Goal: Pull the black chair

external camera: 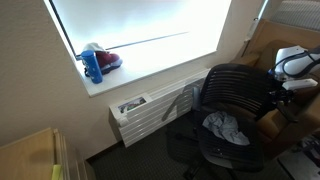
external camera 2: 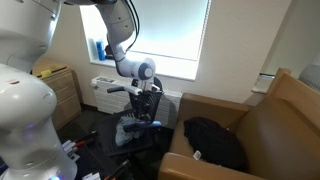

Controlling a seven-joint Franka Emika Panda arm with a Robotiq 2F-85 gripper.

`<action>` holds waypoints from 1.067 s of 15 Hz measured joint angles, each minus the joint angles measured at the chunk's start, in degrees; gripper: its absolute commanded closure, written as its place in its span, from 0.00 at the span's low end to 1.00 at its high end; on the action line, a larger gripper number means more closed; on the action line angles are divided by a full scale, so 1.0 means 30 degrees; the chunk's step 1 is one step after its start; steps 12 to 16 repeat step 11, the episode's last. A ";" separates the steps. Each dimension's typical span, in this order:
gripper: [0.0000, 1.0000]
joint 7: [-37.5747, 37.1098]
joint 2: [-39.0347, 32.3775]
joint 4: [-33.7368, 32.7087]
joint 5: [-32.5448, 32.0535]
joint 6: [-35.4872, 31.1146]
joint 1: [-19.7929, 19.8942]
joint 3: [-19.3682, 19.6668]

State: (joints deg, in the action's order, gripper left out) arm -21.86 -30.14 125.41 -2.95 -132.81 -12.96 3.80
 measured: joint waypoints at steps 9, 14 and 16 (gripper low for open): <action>0.00 0.0739 -0.1546 -0.0109 0.1533 -0.8934 0.0469 -0.1475; 0.00 0.0790 -0.1575 -0.0132 0.1539 -0.8996 0.0611 -0.1553; 0.00 0.0790 -0.1575 -0.0132 0.1539 -0.8996 0.0611 -0.1553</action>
